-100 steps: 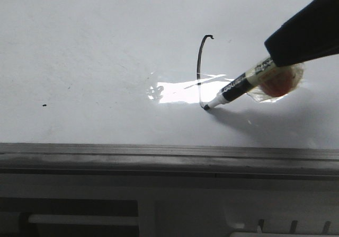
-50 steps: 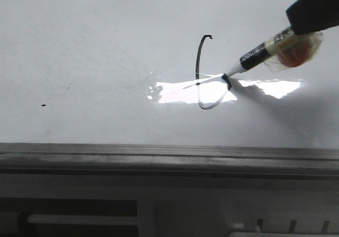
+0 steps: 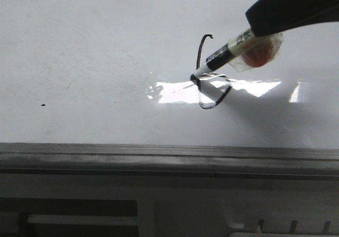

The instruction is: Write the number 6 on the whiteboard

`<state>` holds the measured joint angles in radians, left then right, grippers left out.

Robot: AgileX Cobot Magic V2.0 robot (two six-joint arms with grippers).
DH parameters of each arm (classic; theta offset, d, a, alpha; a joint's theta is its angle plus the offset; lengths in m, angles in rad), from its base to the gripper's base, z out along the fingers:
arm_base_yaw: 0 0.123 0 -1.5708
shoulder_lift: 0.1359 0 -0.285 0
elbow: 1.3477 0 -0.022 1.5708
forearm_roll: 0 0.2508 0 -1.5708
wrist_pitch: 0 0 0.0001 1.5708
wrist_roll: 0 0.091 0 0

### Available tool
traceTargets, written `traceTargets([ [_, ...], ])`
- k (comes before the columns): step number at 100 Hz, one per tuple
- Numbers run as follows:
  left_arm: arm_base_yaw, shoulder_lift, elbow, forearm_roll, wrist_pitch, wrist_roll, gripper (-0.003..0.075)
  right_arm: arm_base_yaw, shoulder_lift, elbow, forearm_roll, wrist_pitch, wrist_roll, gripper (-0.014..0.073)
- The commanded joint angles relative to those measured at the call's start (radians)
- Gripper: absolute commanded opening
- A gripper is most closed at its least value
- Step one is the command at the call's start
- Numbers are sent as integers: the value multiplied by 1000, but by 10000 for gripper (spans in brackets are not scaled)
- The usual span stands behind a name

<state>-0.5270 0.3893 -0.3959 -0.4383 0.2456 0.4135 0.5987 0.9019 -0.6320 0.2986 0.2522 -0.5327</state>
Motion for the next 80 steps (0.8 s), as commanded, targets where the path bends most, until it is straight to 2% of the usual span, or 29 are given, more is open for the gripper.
traceTargets([
  [1, 3, 27, -29, -28, 20, -8, -18, 38, -55, -77, -10, -64, -11, -44],
  [8, 3, 75, -47, -35, 122, 24, 3, 78, -62, -113, -10, -64, -11, -44],
  [13, 3, 124, -74, -62, 186, 82, 55, 100, -55, -132, -10, -61, -11, -44],
  [20, 3, 201, -117, -135, 238, 210, 177, 124, -30, -147, -10, -61, -11, -44],
  [24, 3, 247, -146, -199, 258, 321, 277, 138, -11, -154, -10, -61, -11, -44],
  [30, 3, 315, -190, -270, 299, 463, 371, 158, 26, -159, -10, -46, -11, -45],
  [35, 3, 360, -219, -321, 338, 585, 414, 176, 53, -161, -10, -23, -11, -45],
  [43, 3, 446, -275, -368, 430, 727, 418, 209, 87, -165, -10, 21, -11, -44],
  [55, -22, 555, -334, -408, 509, 838, 412, 247, 114, -168, -10, 53, -11, -45],
  [80, -187, 714, -386, -408, 441, 888, 408, 271, 115, -168, 8, 77, -11, -45],
])
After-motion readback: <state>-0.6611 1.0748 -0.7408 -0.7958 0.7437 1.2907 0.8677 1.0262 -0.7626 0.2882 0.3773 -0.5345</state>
